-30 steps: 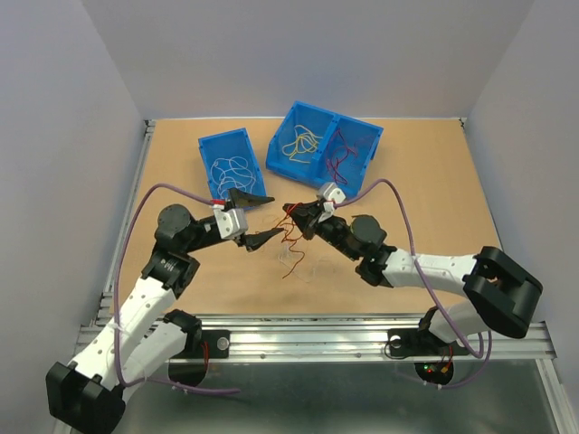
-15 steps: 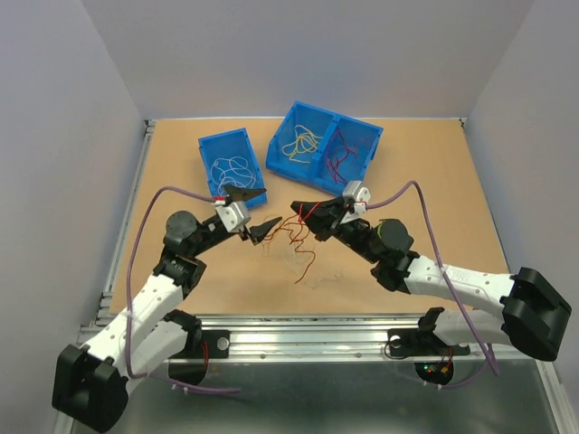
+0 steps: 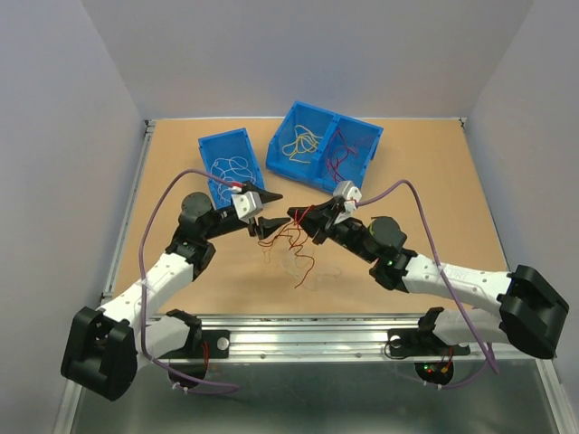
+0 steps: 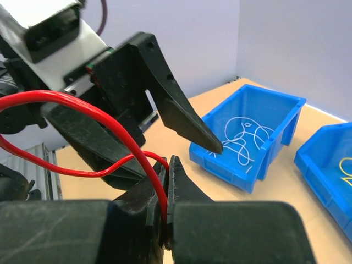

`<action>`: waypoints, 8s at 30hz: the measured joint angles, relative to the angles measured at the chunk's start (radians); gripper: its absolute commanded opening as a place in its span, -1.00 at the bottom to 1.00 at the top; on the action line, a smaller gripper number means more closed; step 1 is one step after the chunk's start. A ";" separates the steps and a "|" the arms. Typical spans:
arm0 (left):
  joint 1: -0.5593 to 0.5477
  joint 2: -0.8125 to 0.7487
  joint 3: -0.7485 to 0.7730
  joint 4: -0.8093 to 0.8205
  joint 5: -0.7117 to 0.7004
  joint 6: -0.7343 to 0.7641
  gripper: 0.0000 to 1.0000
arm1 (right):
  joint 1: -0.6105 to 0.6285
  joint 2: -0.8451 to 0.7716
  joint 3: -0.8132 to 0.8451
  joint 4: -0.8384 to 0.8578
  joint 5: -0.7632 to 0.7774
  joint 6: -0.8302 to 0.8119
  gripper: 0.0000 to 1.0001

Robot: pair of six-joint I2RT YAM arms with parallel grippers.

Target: Untangle the cables

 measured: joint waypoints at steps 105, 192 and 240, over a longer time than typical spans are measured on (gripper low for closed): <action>0.063 0.135 0.117 -0.194 -0.449 0.106 -0.17 | -0.440 0.263 0.707 -0.493 0.495 0.064 -0.99; 0.063 0.135 0.113 -0.190 -0.451 0.125 -0.03 | -0.559 1.267 1.489 -1.288 0.587 0.385 -0.44; -0.056 0.300 0.177 -0.340 -0.490 0.224 0.36 | -0.320 0.539 0.343 -0.727 0.294 0.343 0.93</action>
